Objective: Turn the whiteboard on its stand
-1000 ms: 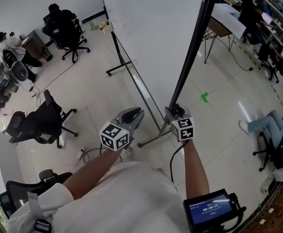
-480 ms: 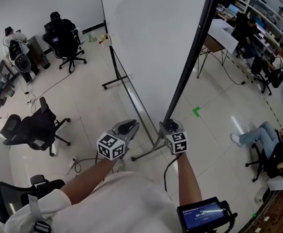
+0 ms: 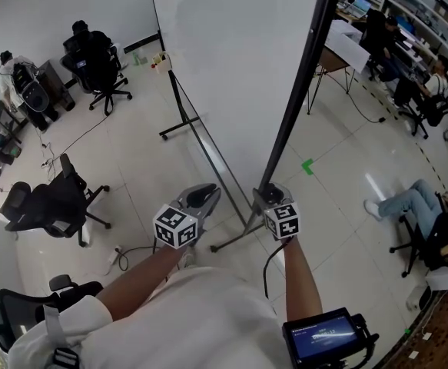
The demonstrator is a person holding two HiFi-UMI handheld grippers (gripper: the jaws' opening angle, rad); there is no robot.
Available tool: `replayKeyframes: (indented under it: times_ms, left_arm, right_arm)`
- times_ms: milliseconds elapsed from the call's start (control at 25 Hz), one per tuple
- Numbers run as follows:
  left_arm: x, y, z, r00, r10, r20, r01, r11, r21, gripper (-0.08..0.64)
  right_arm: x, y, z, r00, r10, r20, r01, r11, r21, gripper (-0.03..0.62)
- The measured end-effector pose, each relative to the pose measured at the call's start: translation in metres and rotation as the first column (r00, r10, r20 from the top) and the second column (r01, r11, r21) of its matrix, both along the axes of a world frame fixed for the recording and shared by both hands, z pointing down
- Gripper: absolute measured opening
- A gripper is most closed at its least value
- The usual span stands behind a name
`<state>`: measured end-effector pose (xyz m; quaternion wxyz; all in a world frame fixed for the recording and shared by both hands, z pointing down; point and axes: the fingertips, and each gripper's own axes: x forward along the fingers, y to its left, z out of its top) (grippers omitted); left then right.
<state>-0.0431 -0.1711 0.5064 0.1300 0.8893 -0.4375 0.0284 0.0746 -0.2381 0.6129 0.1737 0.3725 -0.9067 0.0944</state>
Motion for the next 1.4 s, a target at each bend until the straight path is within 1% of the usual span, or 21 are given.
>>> replayKeyframes:
  times_ms: [600,800,1000,1160,1400]
  left_arm:
    - [0.050,0.032,0.009,1.000,-0.003,-0.001,0.003,1.000,-0.011,0.066]
    - [0.052,0.040,0.013,1.000,-0.008,-0.007,0.008,1.000,-0.023,0.066]
    - [0.057,0.049,0.018,1.000,0.019,-0.011,-0.020,0.999,-0.043,0.066]
    - [0.063,0.047,0.022,0.999,0.053,-0.014,-0.054,0.997,-0.062,0.066]
    - [0.061,0.034,0.025,0.997,0.066,-0.027,-0.068,0.995,-0.078,0.066]
  right_arm:
    - [0.064,0.027,0.003,1.000,0.007,-0.003,-0.007,1.000,-0.015,0.187]
    - [0.078,0.037,0.001,1.000,0.005,-0.011,-0.006,1.000,-0.021,0.188]
    - [0.093,0.048,0.001,1.000,0.017,-0.022,-0.018,1.000,-0.025,0.187]
    - [0.112,0.055,0.001,0.999,0.040,-0.030,-0.041,0.999,-0.029,0.187]
    - [0.134,0.064,0.003,0.998,0.044,-0.054,-0.046,0.998,-0.049,0.187]
